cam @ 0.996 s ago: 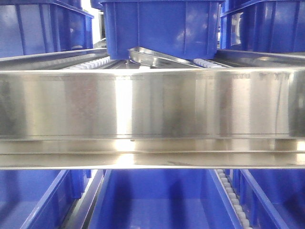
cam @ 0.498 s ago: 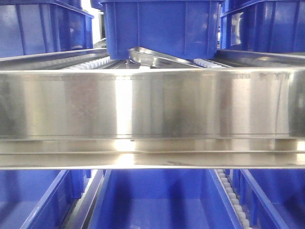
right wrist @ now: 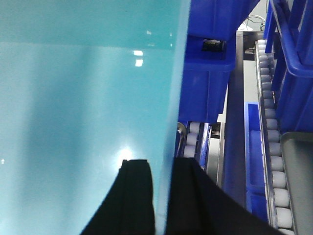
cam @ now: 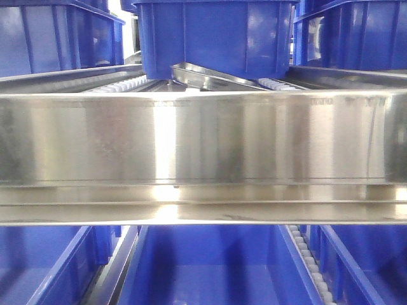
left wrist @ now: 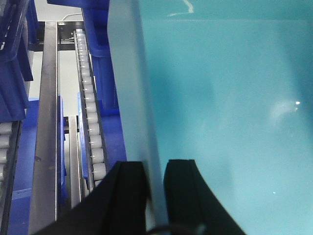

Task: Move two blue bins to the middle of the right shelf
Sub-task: 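Lift the teal bin with both grippers and pull it off the shelf, then drive the base away from the shelf holding the teal bin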

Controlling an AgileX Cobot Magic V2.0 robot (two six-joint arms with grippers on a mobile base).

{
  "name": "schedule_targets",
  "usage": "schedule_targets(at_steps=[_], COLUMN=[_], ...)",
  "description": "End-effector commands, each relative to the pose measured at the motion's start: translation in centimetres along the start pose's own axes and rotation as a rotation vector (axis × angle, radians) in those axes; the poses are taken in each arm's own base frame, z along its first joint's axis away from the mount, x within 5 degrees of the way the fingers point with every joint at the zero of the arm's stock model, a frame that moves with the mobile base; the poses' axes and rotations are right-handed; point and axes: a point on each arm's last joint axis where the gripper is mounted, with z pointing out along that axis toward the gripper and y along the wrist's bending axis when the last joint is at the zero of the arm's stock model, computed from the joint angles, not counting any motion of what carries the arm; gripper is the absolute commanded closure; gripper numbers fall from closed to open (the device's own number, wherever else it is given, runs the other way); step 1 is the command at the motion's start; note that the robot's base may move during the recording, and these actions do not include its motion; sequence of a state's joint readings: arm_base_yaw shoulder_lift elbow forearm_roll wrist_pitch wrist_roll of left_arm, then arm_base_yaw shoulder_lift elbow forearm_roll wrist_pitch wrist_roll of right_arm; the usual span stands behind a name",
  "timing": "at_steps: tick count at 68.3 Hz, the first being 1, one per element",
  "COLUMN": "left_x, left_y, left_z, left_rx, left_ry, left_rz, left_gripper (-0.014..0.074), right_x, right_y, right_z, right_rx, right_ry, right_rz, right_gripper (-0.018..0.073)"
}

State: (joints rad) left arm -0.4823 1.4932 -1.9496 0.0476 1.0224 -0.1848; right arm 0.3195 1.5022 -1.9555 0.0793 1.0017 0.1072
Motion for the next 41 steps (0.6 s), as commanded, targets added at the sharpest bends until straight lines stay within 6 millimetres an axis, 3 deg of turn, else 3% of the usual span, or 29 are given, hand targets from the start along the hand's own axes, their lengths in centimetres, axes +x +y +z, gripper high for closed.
schedule_targets(at_steps=[1, 41], left_x=[-0.94, -0.98], left_y=[-0.22, -0.23], left_z=[-1.42, -1.42], left_rx=[0.028, 0.029], left_ry=[-0.084, -0.088], left_rz=[0.005, 0.005], left_gripper=[0.0707, 0.0707], right_x=[-0.69, -0.69], right_y=[-0.22, -0.22], right_z=[-0.56, -0.56], right_rx=[0.013, 0.013], right_ry=[-0.064, -0.064], right_rz=[-0.018, -0.018], right_gripper=[0.0712, 0.0712])
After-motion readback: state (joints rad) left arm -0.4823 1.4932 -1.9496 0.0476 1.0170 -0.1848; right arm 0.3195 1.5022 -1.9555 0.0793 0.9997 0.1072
